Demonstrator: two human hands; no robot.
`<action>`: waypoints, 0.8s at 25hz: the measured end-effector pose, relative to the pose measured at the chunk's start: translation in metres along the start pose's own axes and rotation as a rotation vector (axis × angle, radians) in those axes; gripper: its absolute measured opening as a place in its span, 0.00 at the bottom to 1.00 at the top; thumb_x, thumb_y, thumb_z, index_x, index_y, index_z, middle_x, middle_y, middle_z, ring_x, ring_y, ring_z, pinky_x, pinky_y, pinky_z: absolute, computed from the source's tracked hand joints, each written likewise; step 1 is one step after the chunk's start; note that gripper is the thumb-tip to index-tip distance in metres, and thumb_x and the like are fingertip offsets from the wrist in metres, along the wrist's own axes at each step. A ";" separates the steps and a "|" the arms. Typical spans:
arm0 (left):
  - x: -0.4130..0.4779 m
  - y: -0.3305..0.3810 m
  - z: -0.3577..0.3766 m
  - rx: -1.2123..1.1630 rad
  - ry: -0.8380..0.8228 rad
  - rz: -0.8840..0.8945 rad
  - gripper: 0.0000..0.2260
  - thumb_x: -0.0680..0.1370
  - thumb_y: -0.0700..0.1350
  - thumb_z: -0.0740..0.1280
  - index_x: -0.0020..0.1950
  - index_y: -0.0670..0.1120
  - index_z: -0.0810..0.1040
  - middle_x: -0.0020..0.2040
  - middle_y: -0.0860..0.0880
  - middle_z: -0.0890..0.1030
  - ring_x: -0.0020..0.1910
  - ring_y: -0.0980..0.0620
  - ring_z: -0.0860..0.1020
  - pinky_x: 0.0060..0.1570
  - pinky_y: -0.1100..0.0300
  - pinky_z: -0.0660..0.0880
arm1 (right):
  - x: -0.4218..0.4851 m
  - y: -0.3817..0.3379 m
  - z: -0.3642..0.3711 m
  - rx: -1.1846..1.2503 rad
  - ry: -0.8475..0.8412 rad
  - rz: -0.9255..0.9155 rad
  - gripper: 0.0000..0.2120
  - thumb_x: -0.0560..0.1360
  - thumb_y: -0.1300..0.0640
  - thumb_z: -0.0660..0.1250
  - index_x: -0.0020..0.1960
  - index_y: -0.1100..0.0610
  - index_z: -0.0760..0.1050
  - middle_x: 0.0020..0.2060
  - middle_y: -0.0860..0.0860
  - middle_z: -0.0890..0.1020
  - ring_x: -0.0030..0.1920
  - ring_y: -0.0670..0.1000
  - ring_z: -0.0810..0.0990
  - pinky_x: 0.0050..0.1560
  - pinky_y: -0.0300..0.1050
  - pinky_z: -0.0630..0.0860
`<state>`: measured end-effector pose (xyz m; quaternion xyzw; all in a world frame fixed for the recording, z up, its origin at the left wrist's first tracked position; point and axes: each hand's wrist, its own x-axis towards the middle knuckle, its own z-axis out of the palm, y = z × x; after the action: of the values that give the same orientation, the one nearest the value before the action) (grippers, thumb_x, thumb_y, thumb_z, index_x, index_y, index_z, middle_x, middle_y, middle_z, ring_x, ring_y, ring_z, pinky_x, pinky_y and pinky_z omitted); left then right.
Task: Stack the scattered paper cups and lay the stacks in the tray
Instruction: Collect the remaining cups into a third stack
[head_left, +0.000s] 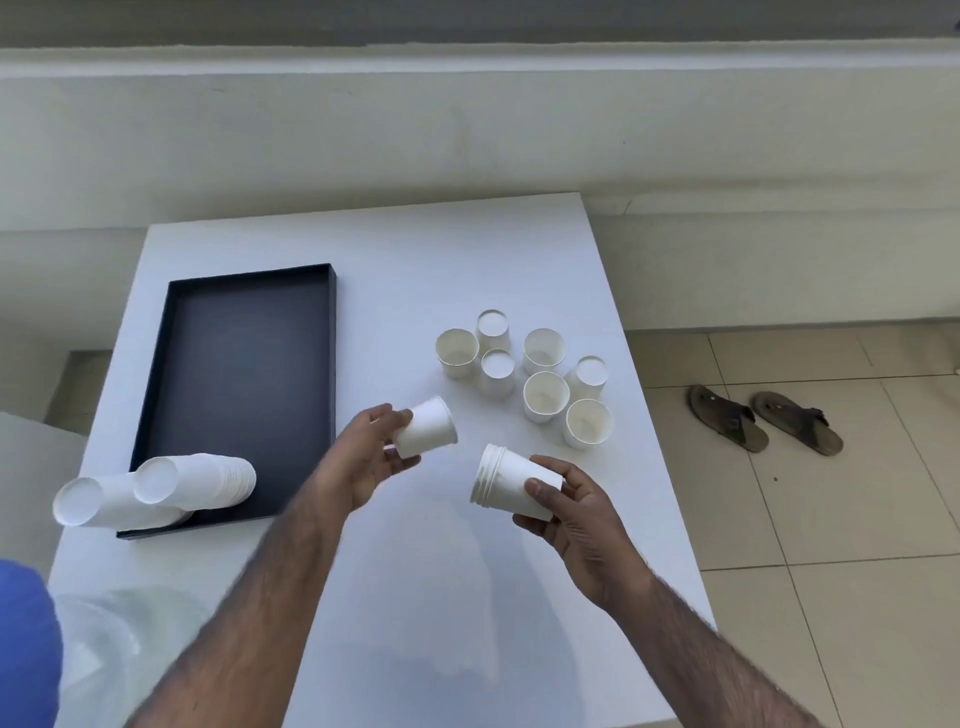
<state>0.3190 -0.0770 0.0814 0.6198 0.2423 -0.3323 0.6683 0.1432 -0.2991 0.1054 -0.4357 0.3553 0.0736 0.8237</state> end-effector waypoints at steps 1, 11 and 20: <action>-0.020 -0.008 -0.004 -0.067 -0.079 -0.035 0.27 0.80 0.41 0.71 0.77 0.47 0.67 0.67 0.40 0.75 0.56 0.36 0.82 0.54 0.44 0.82 | 0.000 0.000 0.008 0.005 -0.024 -0.002 0.18 0.77 0.64 0.71 0.67 0.60 0.77 0.56 0.56 0.82 0.52 0.55 0.84 0.62 0.60 0.81; -0.097 0.005 -0.037 0.347 -0.314 0.140 0.20 0.73 0.51 0.77 0.58 0.40 0.78 0.53 0.42 0.84 0.53 0.45 0.84 0.57 0.48 0.82 | -0.013 -0.010 0.040 -0.067 -0.194 0.007 0.22 0.73 0.60 0.75 0.65 0.59 0.78 0.58 0.58 0.81 0.54 0.58 0.82 0.57 0.56 0.82; -0.117 -0.023 -0.005 0.098 -0.114 0.284 0.18 0.82 0.52 0.68 0.62 0.39 0.81 0.60 0.40 0.84 0.62 0.41 0.82 0.65 0.47 0.79 | -0.036 -0.009 0.052 -0.058 -0.191 -0.063 0.17 0.77 0.63 0.72 0.66 0.59 0.77 0.57 0.57 0.82 0.53 0.55 0.84 0.61 0.57 0.81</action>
<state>0.2252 -0.0553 0.1516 0.6598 0.0973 -0.2803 0.6904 0.1479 -0.2580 0.1537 -0.4612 0.2592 0.0991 0.8428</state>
